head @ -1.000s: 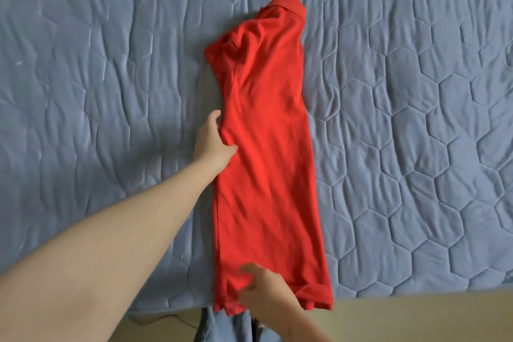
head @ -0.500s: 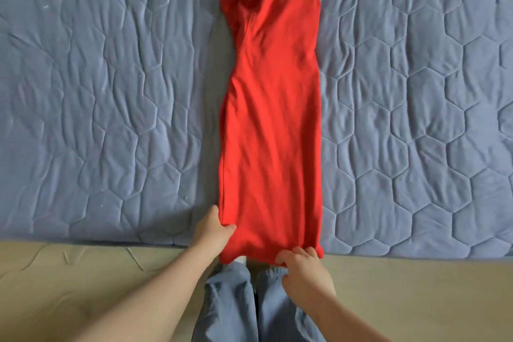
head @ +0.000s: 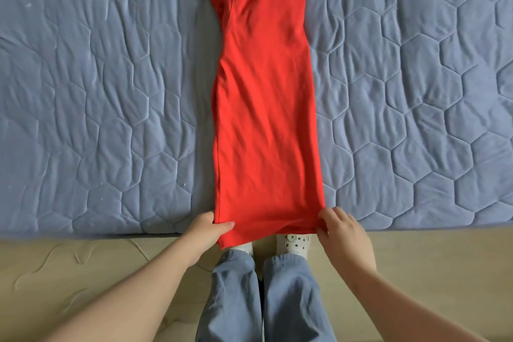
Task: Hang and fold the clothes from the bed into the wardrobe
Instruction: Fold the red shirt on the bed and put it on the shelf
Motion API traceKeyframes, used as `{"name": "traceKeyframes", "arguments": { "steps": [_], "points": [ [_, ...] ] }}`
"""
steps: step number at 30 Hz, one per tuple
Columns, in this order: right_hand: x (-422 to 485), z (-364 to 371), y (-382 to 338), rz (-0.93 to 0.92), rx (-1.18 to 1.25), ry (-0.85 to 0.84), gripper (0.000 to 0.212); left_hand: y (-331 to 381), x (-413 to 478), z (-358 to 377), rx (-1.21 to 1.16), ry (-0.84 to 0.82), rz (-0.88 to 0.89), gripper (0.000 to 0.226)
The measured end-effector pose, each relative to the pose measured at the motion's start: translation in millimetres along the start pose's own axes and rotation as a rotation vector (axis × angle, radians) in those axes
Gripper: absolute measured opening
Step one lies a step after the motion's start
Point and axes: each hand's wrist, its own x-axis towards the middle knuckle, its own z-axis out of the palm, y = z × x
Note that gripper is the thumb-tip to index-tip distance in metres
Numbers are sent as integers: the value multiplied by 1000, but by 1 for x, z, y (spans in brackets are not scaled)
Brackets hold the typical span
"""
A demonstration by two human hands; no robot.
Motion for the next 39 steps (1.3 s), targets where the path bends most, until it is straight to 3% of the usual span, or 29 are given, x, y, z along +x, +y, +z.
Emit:
{"name": "traceKeyframes", "arguments": {
  "steps": [2,4,7,9,12,14,16,18,20,22,25,27,32,39],
  "points": [
    [-9,-2,-1,59,208,57,8,-6,-2,-4,-99,-32,-43,17],
    [-19,-4,3,121,318,91,26,-10,-3,-9,-209,-77,-83,17],
    [-28,-2,8,284,270,61,39,-14,-6,-16,-269,-124,-91,16],
    [-33,4,13,380,161,-52,33,-17,-8,-16,-238,-120,-85,16],
    [-40,18,23,476,238,-396,31,-20,-8,-12,-202,-41,-66,13],
    [-42,23,27,512,278,-505,13,-21,-6,-10,-134,9,-42,13],
    [-34,26,26,519,392,-331,6,-19,-3,-8,-55,35,-5,10],
    [-16,23,16,473,583,-70,17,-12,0,-5,-24,92,64,10],
    [7,13,1,429,799,18,26,-4,3,-2,-95,157,130,17],
    [24,9,-8,441,869,-75,26,1,3,0,-97,150,144,21],
    [27,17,-15,427,745,-233,12,-6,2,-4,31,88,105,11],
    [14,22,-16,455,790,-206,14,-9,-5,-10,46,94,96,2],
    [-28,13,-10,591,1026,-189,14,-16,-41,-17,28,19,61,8],
    [-93,-16,-17,606,1009,-257,20,-40,-106,-16,-20,-11,17,2]
  ]
}}
